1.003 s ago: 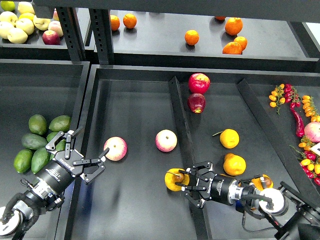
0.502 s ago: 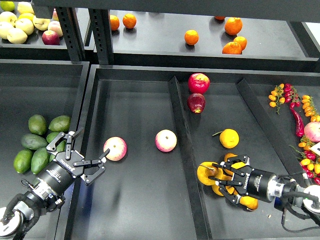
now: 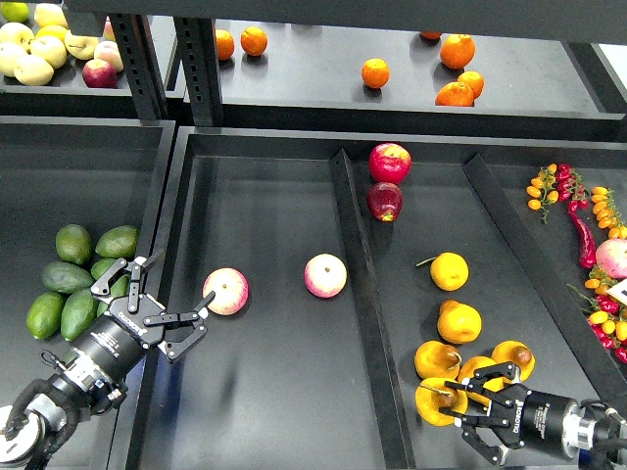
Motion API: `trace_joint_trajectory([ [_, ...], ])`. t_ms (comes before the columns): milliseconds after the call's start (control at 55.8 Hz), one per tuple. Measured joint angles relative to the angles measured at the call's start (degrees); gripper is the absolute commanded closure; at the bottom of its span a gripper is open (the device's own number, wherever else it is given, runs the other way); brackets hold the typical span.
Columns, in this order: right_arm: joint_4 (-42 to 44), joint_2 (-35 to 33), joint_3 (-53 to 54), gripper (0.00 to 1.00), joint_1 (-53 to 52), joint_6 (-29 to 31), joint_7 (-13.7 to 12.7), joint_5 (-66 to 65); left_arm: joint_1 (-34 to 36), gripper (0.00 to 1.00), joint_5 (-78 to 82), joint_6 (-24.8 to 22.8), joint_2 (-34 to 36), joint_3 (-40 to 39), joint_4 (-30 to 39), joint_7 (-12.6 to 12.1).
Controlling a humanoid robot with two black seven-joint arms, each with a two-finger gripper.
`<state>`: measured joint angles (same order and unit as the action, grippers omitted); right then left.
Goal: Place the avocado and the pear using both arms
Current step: 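Carry the pear with the right gripper into the orange bin, then lower the pear and open the right gripper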
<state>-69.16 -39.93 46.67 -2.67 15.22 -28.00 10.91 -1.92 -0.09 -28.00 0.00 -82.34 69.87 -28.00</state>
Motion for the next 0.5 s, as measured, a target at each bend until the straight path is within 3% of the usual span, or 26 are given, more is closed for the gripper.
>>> trace_joint_trajectory([
  [502,10.3,3.5,1.6,0.72,-0.1,5.1,0.0,-3.4,-0.1,0.0,0.0,0.0,0.0,0.0,0.0,0.0],
])
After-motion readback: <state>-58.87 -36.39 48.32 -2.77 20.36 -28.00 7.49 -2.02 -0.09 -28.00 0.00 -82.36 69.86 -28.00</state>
